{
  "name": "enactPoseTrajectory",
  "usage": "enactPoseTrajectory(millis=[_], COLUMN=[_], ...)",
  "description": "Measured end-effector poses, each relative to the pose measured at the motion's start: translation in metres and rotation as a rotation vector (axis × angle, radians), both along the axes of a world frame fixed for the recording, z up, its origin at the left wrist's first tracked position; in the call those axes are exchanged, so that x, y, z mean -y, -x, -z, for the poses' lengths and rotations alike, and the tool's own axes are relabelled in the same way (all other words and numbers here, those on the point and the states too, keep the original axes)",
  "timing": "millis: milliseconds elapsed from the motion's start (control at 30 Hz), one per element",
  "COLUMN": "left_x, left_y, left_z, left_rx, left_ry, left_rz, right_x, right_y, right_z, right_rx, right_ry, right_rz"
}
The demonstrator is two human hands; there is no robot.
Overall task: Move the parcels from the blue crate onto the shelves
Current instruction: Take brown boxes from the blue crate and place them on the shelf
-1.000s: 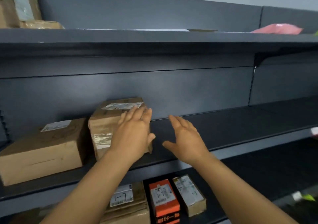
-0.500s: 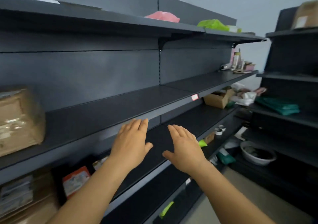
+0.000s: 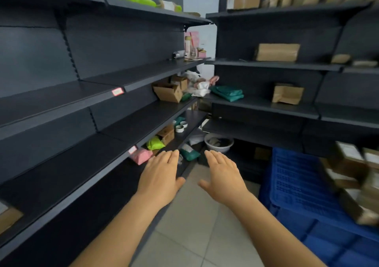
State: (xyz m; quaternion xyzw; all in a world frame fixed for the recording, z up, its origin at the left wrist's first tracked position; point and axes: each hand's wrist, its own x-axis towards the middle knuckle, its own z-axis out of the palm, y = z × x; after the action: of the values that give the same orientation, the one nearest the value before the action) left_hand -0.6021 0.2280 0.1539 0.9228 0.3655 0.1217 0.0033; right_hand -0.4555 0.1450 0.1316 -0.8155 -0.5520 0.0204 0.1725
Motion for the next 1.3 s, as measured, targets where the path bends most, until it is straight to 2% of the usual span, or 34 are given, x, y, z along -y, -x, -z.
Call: enactPoseTrajectory(millis=[533, 833, 967, 1300], left_x=[0.118, 0.143, 0.149, 0.189], left_y=[-0.254, -0.4, -0.463, -0.582], left_z=[0.04, 0.059, 0.068, 0.089], left_rx=[-0.039, -0.015, -0.059, -0.12], left_ry=[0.103, 0.153, 0.158, 0.29], left_rz=[0.448, 0.701, 0.801, 0.939], right_x=[0.172, 0.217, 0.228, 0.28], right_y=[-0.2, -0.31, -0.354, -0.437], right_z=[0.039, 0.042, 0.044, 0.069], right_rx=[-0.081, -0.068, -0.086, -0.195], right_ry=[0.073, 0.098, 0.102, 0.059], right_rz=[0.493, 0.718, 0.814, 1.061])
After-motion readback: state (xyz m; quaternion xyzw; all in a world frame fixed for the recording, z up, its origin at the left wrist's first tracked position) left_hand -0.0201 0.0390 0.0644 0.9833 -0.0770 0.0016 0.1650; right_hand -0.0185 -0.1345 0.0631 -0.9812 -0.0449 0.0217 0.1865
